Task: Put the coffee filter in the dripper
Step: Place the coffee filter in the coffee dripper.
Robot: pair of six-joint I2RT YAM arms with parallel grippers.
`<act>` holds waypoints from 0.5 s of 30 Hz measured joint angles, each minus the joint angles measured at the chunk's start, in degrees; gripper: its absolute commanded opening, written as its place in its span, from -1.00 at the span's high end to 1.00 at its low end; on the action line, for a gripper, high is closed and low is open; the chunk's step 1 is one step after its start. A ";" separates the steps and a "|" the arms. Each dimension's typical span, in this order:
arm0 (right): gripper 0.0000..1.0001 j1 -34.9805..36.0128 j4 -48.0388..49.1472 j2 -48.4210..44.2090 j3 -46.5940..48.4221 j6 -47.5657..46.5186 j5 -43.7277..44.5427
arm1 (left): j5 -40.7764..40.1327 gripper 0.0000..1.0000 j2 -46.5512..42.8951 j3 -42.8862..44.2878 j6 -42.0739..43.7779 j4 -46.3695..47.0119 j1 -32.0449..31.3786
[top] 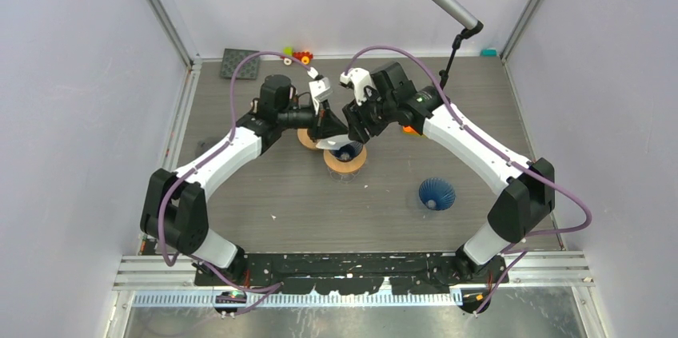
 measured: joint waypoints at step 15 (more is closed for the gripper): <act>-0.17 0.11 0.87 0.68 -0.90 2.23 4.90 | 0.26 1.00 -2.27 -4.85 -2.75 6.47 0.00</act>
